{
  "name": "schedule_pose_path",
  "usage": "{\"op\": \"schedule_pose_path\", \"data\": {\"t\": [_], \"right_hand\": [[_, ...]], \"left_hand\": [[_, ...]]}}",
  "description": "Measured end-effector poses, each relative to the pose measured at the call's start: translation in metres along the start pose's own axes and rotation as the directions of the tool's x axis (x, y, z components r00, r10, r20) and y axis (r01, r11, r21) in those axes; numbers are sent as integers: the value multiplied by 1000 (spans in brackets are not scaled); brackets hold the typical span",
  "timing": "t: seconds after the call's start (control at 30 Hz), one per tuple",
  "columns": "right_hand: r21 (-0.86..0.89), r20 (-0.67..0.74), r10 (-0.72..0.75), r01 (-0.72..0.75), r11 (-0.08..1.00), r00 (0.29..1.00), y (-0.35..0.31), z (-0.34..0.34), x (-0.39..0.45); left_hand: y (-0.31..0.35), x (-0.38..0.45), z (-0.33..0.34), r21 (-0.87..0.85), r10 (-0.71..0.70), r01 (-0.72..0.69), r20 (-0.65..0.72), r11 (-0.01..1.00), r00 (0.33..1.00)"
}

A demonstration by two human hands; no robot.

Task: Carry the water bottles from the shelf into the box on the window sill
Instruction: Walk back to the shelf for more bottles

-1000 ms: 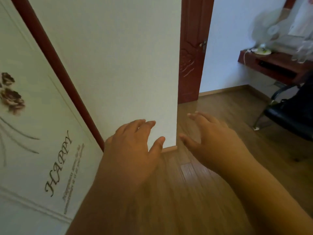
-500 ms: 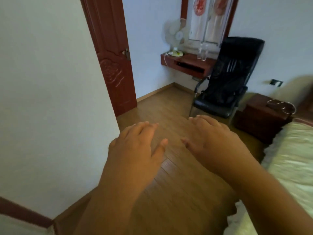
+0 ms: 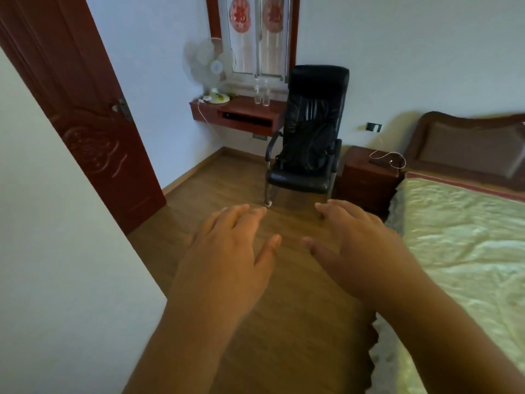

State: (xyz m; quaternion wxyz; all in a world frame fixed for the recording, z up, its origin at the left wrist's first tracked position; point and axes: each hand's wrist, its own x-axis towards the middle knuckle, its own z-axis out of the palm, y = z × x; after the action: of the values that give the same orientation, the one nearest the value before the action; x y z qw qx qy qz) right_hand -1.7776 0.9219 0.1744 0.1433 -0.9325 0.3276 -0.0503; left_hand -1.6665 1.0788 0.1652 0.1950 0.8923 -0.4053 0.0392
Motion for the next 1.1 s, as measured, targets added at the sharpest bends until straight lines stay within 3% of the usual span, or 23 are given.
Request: {"op": "schedule_pose_path", "data": {"t": [0.37, 0.73, 1.1], "right_hand": [[5, -58, 155, -155, 988, 986, 24, 3, 45], [82, -47, 45, -41, 996, 998, 60, -11, 166], [40, -10, -55, 56, 998, 998, 92, -24, 251]], "left_hand": [[0, 77, 23, -68, 154, -147, 113, 987, 982], [19, 174, 40, 46, 58, -60, 35, 997, 998], [36, 248, 73, 38, 0, 0, 3, 999, 1000]]}}
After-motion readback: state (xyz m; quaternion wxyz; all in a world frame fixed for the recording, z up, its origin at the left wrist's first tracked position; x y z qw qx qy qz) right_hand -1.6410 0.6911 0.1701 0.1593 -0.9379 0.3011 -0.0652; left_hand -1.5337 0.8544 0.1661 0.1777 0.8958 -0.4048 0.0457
